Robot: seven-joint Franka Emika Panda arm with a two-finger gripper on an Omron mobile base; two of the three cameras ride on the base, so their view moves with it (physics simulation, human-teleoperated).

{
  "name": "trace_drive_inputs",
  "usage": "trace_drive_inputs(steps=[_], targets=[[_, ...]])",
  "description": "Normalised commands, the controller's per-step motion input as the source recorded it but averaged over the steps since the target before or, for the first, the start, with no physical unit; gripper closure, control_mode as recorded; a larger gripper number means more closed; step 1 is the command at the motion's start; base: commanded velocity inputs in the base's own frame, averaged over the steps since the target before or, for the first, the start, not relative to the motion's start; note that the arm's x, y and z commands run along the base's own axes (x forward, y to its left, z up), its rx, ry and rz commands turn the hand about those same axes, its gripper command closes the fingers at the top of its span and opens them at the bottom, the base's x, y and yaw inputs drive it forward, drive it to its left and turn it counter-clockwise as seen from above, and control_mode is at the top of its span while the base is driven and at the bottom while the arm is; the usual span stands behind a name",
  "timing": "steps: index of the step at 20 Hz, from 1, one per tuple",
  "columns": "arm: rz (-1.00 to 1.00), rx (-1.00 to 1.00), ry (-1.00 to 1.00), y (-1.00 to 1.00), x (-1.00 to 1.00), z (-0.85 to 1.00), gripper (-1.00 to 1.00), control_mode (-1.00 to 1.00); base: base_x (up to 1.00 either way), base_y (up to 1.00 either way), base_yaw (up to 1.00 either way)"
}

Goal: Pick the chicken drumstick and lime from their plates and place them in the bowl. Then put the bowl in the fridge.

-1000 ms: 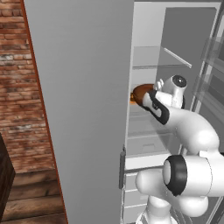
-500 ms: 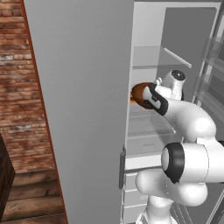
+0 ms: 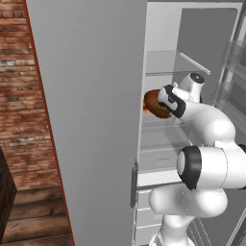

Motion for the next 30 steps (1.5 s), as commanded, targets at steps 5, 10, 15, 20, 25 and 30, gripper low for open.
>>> trace_drive_inputs(steps=[5, 10, 15, 20, 25, 30], targets=[[0.00, 0.05, 0.00, 0.00, 0.19, -0.18, 1.00, -1.00, 0.00, 0.00, 0.00], [0.00, 0.00, -0.01, 0.08, 0.23, -0.27, 1.00, -1.00, 0.00, 0.00, 0.00], [0.00, 0.00, 0.00, 0.04, 0.17, -0.25, 1.00, -1.00, 0.00, 0.00, 0.00], [0.00, 0.00, 0.05, 0.00, 0.03, -0.16, -1.00, -1.00, 0.00, 0.00, 0.00], [0.00, 0.03, 0.01, 0.01, 0.00, -0.02, -1.00, -1.00, 0.00, 0.00, 0.00], [0.03, 0.01, -0.03, 0.05, -0.08, 0.01, -1.00, -1.00, 0.00, 0.00, 0.00]])
